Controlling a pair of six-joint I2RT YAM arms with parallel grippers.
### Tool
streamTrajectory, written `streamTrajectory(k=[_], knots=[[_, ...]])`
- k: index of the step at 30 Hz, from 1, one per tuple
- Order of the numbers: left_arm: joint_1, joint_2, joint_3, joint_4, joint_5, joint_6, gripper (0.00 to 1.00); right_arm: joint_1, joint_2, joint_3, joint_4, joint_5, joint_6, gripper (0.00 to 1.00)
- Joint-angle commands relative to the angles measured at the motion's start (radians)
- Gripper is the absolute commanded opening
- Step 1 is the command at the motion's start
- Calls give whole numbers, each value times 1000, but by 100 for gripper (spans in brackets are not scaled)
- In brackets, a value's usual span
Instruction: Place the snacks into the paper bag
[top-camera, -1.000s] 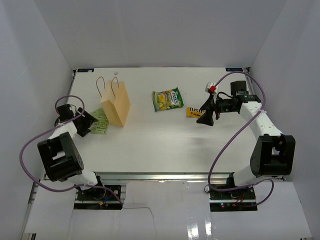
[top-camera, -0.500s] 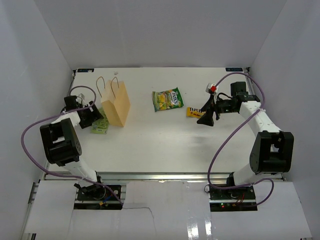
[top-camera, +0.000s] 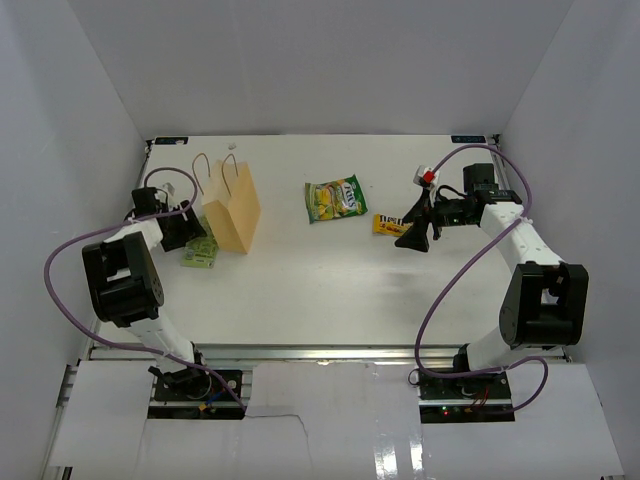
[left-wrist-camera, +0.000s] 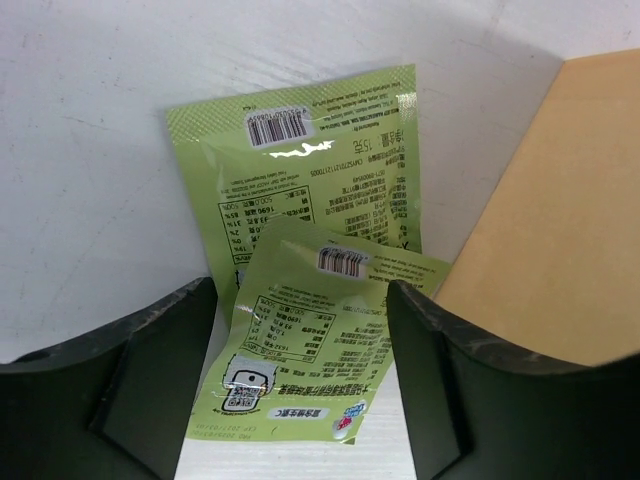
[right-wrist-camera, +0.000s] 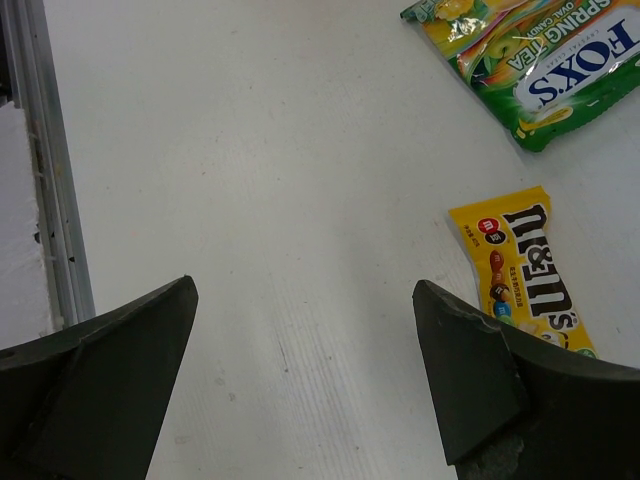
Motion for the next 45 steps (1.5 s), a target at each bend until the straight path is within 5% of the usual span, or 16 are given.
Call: streamTrajectory(k=[1,6,15,20,45], knots=[[-1,-3,-39,-53,-14,4,77,-5,-22,-1,-6,-23,7,94],[-7,-23,-77,-65,-23,6,53,-8,-14,3,-4,-28,16,94],[-30,-73,-117,-87,-69,4,25,-8,-10,19,-4,-40,37,95],[-30,-122,-117,-101,-40,-19,0,-8,-20,15,-4,-39,40,95],[-6,-506,-89,-121,-45,-245,0,-8,-34,8,-14,-48,36,95]])
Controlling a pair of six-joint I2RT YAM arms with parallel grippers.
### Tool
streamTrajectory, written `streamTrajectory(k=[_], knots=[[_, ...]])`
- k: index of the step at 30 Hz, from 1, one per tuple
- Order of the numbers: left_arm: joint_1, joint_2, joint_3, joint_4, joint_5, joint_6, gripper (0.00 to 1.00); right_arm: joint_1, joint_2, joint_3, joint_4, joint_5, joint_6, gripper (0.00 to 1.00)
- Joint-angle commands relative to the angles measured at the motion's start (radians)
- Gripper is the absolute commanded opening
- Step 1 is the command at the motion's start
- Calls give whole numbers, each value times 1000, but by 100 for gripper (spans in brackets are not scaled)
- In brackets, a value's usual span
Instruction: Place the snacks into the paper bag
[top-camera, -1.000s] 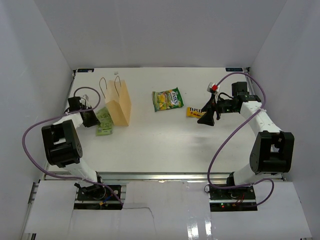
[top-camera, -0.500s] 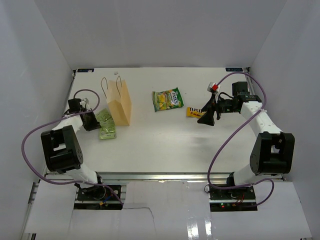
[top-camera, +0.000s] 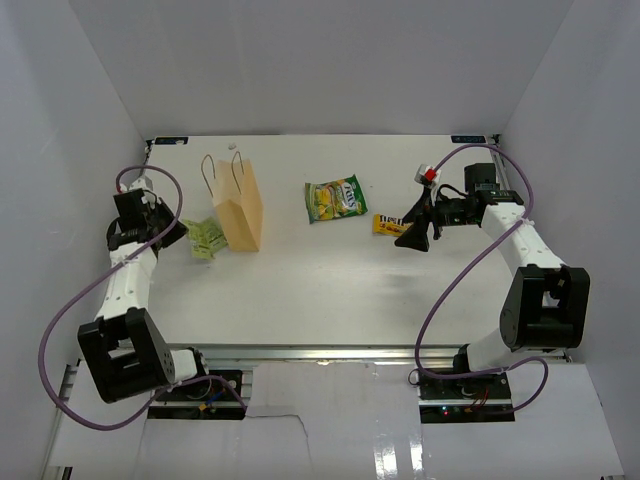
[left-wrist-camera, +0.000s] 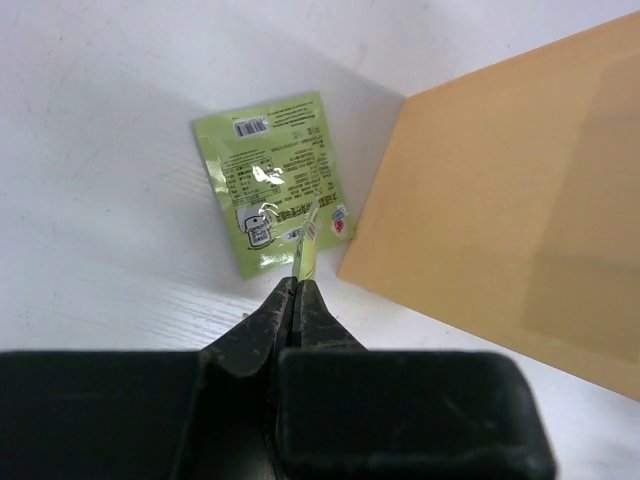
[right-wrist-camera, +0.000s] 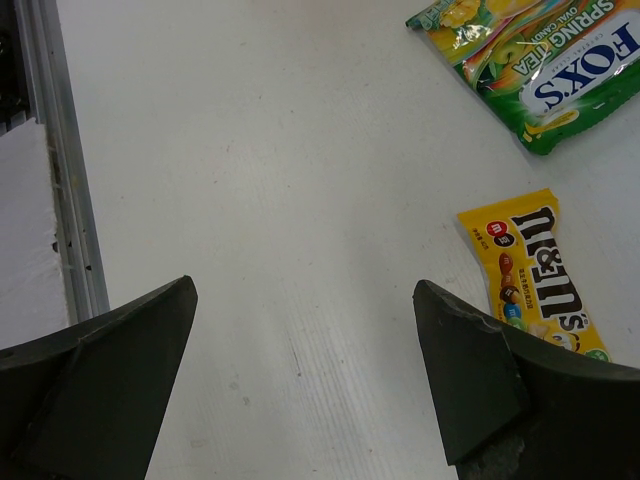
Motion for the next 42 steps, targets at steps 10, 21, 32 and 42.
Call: streamTrajectory(k=[10,21,32,42], knots=[[3,-135,50,5,22,-102,0,-7,-23,6,-12,-33,-4,95],[3,-252,194,-4,52,-119,0,-7,-14,9,-14,-33,-3,95],[1,-171,496,-8,141,-113,0,-7,-9,9,-14,-37,3,95],[-84,-34,647,-1,162,-113,0,-7,-13,6,-14,-33,3,95]])
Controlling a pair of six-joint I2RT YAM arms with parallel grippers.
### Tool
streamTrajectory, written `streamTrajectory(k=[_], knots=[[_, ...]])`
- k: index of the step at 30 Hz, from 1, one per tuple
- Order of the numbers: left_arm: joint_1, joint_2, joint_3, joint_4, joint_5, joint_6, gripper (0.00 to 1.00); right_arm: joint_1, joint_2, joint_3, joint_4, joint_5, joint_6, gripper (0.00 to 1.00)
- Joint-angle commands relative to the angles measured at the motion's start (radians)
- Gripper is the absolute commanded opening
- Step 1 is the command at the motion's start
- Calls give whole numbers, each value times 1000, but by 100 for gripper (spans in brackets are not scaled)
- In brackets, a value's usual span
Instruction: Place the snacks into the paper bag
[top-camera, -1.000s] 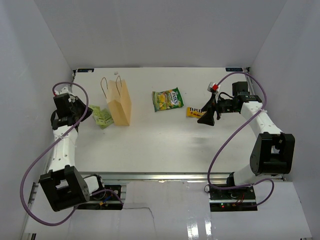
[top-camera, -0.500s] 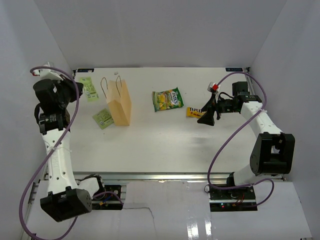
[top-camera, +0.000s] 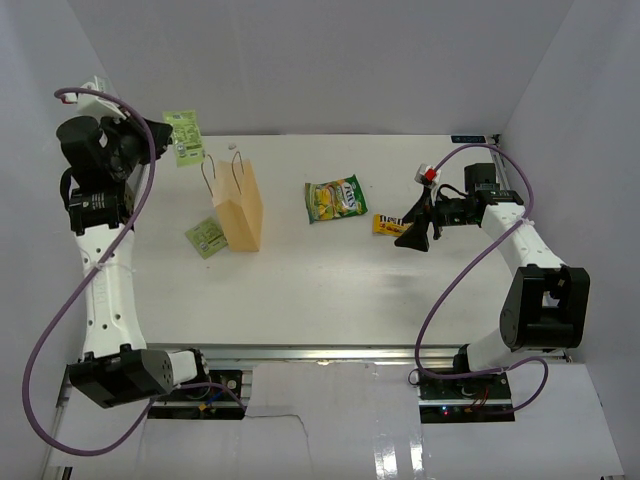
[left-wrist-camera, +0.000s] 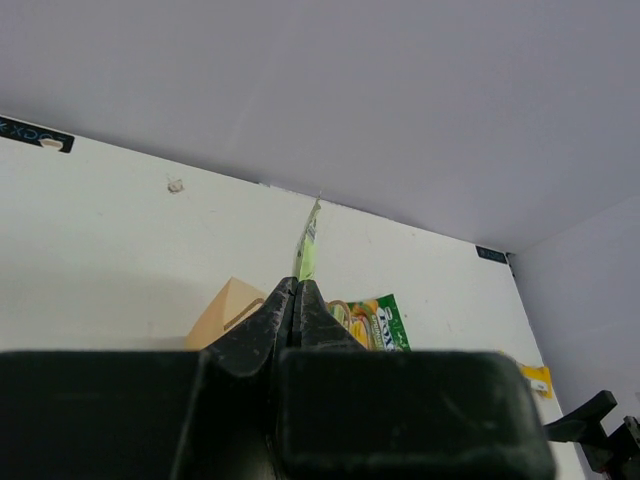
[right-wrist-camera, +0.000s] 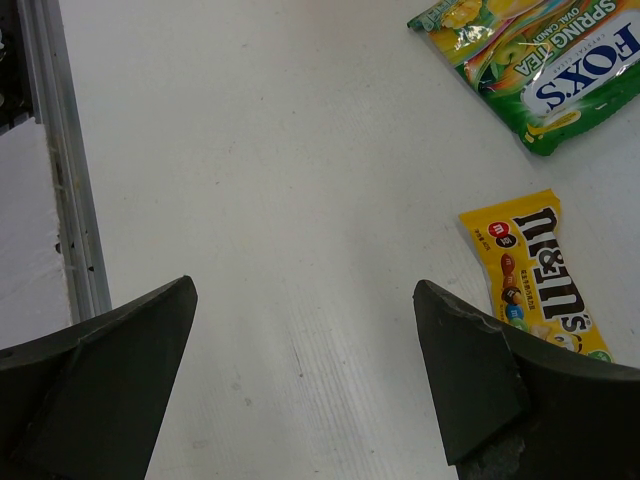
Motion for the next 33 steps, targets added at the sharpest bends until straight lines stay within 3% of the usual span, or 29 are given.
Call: streamTrajectory(k=[1,14,33], knots=[[-40,25,37,1,-3,3,0,-7,-13,5,-14,-29,1,95],[-152,126,45,13,-130,91,0,-7,-11,5,-14,-18,4,95],[-208,122,-67,15,-132,100,1,-7,18,34,-26,-16,7,95]])
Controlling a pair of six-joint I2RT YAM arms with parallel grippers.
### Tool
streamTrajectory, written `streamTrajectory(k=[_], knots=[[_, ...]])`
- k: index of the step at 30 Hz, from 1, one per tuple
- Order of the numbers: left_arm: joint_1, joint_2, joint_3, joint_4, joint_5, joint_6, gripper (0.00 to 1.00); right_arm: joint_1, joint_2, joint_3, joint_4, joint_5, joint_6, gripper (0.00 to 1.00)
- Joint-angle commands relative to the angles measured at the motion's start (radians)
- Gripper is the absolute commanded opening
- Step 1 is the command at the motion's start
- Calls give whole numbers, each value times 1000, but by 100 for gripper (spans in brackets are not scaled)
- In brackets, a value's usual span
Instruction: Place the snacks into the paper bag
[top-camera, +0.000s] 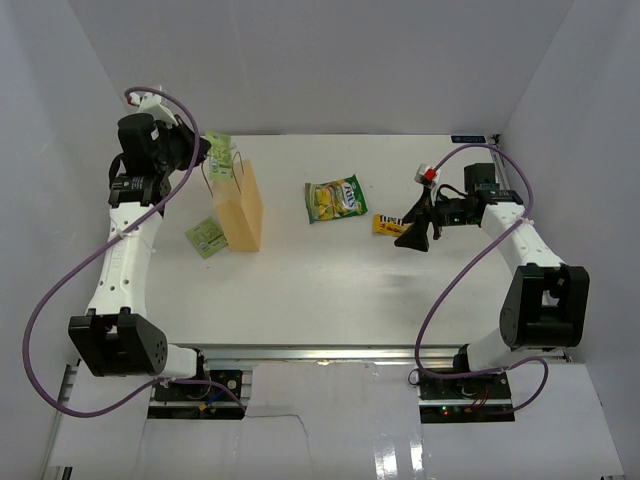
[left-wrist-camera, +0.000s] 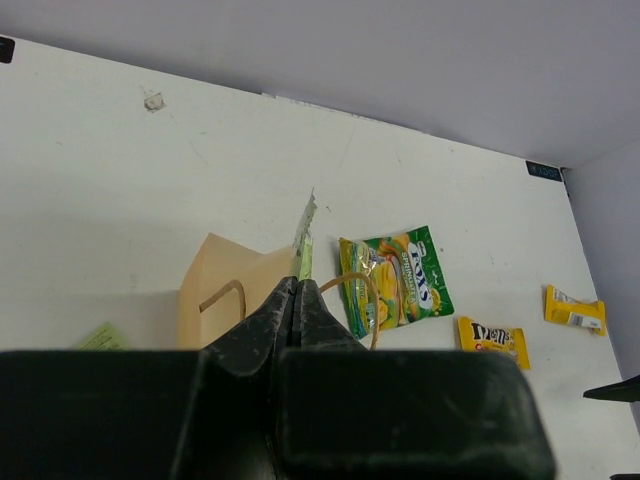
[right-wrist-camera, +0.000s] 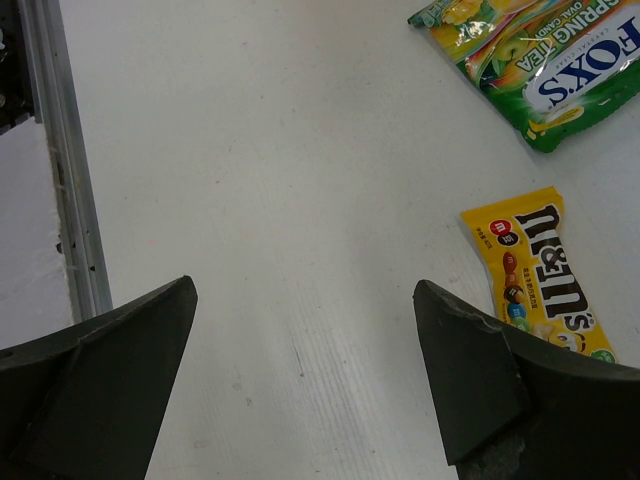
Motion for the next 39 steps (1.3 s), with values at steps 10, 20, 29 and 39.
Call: streamTrajectory(k=[10,20,29,39], knots=[[-18,-32,-13,7,-37,10,36,-8,27,50,-37,-18,6,95],[-18,-95,62,-15,-34,12,69,57,107,146,36,92,182,100],[-18,-479,-233,-14,-60,-57,98,221,418,474,207,542,667,97],[-18,-837,-456,-172,-124,-174,98,245,799,855,214,642,752,90]])
